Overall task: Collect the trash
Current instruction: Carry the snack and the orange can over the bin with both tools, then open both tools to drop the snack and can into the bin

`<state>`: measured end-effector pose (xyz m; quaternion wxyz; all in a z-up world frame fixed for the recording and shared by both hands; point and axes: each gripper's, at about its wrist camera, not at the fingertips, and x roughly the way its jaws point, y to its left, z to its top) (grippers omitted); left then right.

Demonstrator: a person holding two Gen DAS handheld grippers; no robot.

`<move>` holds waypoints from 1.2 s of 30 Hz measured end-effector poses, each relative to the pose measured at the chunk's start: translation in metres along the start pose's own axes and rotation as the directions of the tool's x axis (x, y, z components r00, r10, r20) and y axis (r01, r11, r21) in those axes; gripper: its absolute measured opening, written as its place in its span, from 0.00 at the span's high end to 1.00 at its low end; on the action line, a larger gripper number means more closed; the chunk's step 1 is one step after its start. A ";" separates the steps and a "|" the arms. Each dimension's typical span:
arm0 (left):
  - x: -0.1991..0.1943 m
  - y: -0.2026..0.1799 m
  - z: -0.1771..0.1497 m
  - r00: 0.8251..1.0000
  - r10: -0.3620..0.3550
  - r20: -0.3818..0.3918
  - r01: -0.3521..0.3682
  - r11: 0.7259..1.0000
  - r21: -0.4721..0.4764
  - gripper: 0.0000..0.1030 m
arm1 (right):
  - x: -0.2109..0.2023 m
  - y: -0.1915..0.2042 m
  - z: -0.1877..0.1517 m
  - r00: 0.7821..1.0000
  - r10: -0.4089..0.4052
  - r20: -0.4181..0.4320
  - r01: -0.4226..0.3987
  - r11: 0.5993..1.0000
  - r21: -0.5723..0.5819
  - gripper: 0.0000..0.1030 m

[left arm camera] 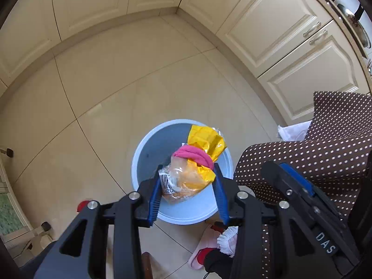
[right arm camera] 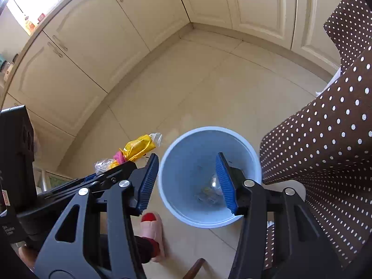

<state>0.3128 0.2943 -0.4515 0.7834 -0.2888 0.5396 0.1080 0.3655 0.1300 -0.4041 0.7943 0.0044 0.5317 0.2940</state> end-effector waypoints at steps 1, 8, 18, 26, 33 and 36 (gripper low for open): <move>0.006 -0.004 0.004 1.000 0.001 -0.011 -0.001 1.000 0.000 0.62 | 0.001 -0.001 -0.001 1.000 -0.022 0.001 0.022 1.000 -0.003 0.49; 0.029 -0.005 -0.007 0.998 0.004 -0.064 -0.003 1.000 0.013 0.61 | -0.001 -0.018 -0.006 0.993 -0.121 0.013 0.121 0.993 0.010 0.46; 0.038 -0.009 -0.014 0.995 -0.028 -0.098 0.031 0.999 0.031 0.59 | -0.011 -0.020 -0.006 0.989 -0.140 0.043 0.140 0.990 0.001 0.42; 0.034 -0.007 -0.011 0.995 -0.062 -0.081 0.063 0.998 0.014 0.51 | -0.011 -0.026 -0.007 0.990 -0.133 0.046 0.133 0.991 0.009 0.42; 0.024 -0.011 -0.007 0.996 -0.059 -0.060 0.061 0.998 0.019 0.51 | -0.013 -0.025 -0.005 0.991 -0.128 0.046 0.127 0.992 0.010 0.42; 0.009 -0.014 -0.005 0.998 -0.060 -0.029 0.061 0.998 0.030 0.51 | -0.022 -0.020 -0.001 0.991 -0.119 0.059 0.118 0.993 0.011 0.42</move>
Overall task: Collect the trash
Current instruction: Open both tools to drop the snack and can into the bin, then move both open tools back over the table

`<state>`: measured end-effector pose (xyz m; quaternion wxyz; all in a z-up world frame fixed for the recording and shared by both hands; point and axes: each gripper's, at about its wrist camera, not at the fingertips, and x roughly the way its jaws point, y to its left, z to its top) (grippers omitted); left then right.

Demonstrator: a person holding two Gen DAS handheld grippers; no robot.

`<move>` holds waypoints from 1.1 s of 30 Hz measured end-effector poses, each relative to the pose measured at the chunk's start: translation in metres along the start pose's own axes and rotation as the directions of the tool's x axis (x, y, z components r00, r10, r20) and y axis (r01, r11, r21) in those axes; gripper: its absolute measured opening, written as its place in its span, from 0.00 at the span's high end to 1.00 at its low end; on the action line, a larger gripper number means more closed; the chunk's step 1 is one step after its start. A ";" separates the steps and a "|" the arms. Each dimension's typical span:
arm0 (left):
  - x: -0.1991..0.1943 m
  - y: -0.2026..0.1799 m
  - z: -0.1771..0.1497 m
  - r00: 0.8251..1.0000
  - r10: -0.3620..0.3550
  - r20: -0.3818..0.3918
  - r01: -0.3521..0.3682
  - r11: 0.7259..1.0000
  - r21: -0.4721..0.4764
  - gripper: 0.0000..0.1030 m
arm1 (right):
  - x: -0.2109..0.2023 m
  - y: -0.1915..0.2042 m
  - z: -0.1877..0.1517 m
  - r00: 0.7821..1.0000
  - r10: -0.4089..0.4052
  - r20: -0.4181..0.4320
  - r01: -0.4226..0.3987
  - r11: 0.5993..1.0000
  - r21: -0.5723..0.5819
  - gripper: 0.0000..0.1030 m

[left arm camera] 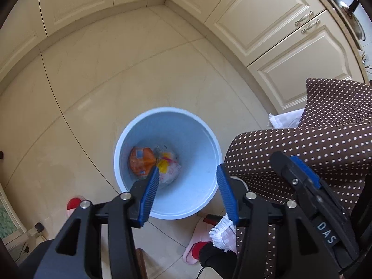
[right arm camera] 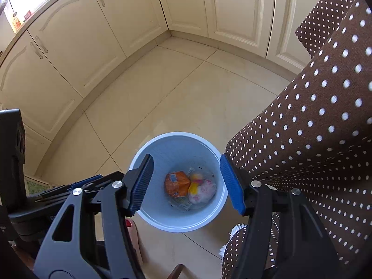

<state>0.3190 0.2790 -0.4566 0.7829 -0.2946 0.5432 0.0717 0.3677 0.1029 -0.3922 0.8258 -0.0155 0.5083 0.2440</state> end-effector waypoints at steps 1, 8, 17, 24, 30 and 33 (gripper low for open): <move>-0.006 -0.002 0.000 1.000 0.001 0.012 -0.001 1.000 0.006 0.51 | -0.005 0.002 0.002 1.000 0.006 0.009 -0.006 1.000 -0.001 0.42; -0.080 -0.022 -0.004 0.986 0.038 0.164 -0.045 0.998 0.044 0.51 | -0.071 0.022 0.012 0.993 0.024 0.118 -0.017 0.998 -0.057 0.42; -0.208 -0.087 -0.030 0.932 -0.056 0.359 -0.007 0.985 0.171 0.51 | -0.221 0.026 0.008 0.925 -0.041 0.377 0.077 0.994 -0.082 0.42; -0.270 -0.187 -0.067 0.892 -0.181 0.415 0.027 0.936 0.350 0.50 | -0.334 -0.031 -0.023 0.837 -0.140 0.529 0.138 0.989 0.044 0.38; -0.274 -0.302 -0.107 0.892 -0.266 0.365 0.031 0.842 0.539 0.46 | -0.401 -0.120 -0.062 0.772 -0.299 0.561 0.205 0.952 0.225 0.36; -0.259 -0.356 -0.132 0.911 -0.284 0.298 0.038 0.778 0.627 0.45 | -0.421 -0.173 -0.075 0.751 -0.392 0.532 0.238 0.912 0.336 0.36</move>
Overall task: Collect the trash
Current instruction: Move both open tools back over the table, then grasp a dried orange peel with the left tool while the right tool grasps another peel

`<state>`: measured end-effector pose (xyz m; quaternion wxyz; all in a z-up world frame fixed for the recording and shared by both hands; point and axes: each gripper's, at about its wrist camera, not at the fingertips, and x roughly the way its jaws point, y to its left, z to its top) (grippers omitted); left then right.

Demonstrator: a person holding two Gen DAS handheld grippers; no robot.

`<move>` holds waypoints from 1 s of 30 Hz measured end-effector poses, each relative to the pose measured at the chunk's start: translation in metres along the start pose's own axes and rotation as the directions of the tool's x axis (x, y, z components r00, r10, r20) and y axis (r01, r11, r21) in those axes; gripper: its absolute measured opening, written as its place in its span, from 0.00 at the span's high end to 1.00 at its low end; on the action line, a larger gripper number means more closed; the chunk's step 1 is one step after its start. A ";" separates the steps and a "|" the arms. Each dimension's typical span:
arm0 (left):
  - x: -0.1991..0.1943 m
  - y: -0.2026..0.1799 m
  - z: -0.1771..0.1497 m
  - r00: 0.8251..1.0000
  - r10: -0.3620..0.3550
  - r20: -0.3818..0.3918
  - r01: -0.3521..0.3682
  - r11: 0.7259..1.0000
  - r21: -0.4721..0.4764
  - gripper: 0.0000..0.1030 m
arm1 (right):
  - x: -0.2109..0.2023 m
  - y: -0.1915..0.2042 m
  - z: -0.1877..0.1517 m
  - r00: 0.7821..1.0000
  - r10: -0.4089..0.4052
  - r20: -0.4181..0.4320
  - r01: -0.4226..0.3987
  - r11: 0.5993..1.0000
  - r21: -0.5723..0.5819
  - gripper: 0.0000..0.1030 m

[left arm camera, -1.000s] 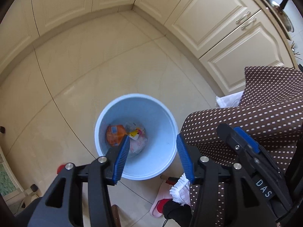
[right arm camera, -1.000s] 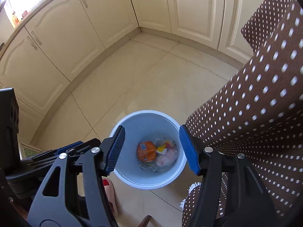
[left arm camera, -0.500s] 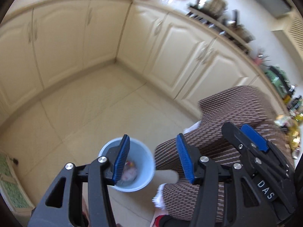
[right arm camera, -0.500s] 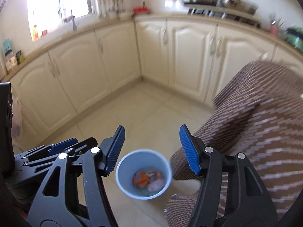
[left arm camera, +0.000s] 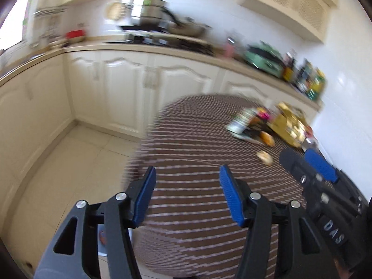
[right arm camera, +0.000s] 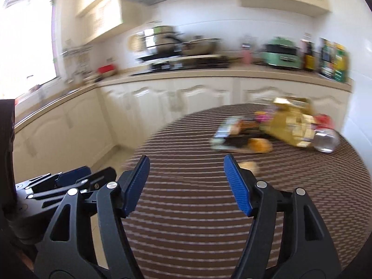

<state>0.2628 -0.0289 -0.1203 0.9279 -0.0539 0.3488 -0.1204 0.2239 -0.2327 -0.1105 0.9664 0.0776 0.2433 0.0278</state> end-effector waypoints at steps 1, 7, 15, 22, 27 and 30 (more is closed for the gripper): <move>0.011 -0.022 0.003 1.000 -0.020 -0.022 0.021 0.999 0.036 0.45 | 0.000 -0.013 0.002 1.000 -0.020 -0.005 0.020 1.000 0.017 0.36; 0.062 -0.086 0.007 0.990 -0.073 -0.118 0.084 0.992 0.091 0.45 | 0.012 -0.095 0.009 0.990 -0.124 -0.061 0.129 0.987 0.094 0.36; 0.128 -0.138 0.019 0.972 -0.061 -0.226 0.100 0.981 0.166 0.45 | 0.053 -0.135 0.021 0.983 -0.110 -0.145 0.127 0.985 0.119 0.35; 0.152 -0.149 0.022 0.971 -0.009 -0.238 0.058 0.978 0.203 0.68 | 0.084 -0.134 0.024 0.973 -0.074 -0.219 0.098 0.991 0.096 0.35; 0.141 -0.124 0.027 0.981 -0.029 -0.190 0.053 0.991 0.121 0.70 | 0.105 -0.126 0.025 0.958 -0.021 -0.288 0.043 0.997 0.068 0.35; 0.131 -0.098 0.034 0.987 -0.036 -0.159 0.045 0.998 0.053 0.70 | 0.122 -0.118 0.028 0.945 -0.011 -0.327 0.022 0.999 0.031 0.34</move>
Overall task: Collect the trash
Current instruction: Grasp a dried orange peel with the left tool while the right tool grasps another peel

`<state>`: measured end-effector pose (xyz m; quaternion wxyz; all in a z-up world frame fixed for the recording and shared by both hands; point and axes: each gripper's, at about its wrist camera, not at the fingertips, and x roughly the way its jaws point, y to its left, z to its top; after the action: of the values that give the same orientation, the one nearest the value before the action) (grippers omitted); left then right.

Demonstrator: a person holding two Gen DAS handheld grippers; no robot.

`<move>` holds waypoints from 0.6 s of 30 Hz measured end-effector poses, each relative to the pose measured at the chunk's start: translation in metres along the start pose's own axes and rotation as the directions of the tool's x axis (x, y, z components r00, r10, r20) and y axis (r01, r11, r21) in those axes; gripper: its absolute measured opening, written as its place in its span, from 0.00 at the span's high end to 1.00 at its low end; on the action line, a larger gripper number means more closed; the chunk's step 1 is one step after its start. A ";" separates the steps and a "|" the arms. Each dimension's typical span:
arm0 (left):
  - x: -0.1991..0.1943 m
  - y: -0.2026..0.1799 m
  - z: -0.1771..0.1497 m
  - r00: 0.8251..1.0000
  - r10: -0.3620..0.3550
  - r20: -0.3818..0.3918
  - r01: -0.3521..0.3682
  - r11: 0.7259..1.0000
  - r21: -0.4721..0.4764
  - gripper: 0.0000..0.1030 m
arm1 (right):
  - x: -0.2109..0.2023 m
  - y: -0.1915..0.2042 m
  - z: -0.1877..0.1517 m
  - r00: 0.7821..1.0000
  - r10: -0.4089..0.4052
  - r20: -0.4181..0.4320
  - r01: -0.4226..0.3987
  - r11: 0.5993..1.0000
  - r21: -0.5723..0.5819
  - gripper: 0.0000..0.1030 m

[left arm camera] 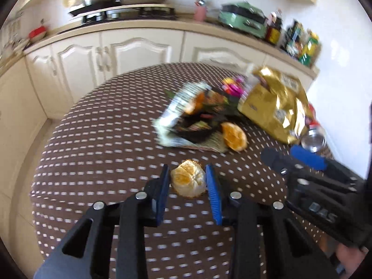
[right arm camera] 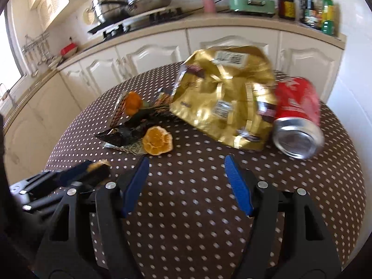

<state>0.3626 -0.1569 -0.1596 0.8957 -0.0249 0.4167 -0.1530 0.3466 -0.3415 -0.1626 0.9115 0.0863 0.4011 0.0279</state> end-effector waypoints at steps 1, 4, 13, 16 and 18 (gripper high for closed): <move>-0.002 0.007 0.001 1.000 0.007 0.008 -0.007 1.000 -0.015 0.70 | 0.004 0.003 0.002 1.000 0.004 -0.011 -0.004 1.000 -0.012 0.34; -0.004 0.029 0.008 1.000 0.012 0.020 -0.011 0.997 -0.073 0.70 | 0.024 0.016 0.011 0.999 0.007 -0.051 -0.010 0.999 -0.053 0.34; -0.008 0.057 0.008 1.000 -0.001 0.025 0.003 0.993 -0.114 0.70 | 0.049 0.024 0.023 0.997 -0.012 -0.075 0.006 0.997 -0.081 0.53; -0.013 0.061 0.005 0.999 -0.011 0.032 0.015 0.993 -0.114 0.70 | 0.048 0.026 0.022 0.997 -0.028 -0.071 0.021 0.995 -0.100 0.65; -0.019 0.062 0.003 0.999 -0.018 0.041 0.022 0.994 -0.109 0.70 | 0.041 0.027 0.019 0.998 -0.032 -0.051 0.027 0.995 -0.097 0.65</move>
<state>0.3693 -0.0923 -0.1540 0.8996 -0.0811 0.4062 -0.1385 0.3885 -0.3123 -0.1751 0.9042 0.0357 0.4242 0.0360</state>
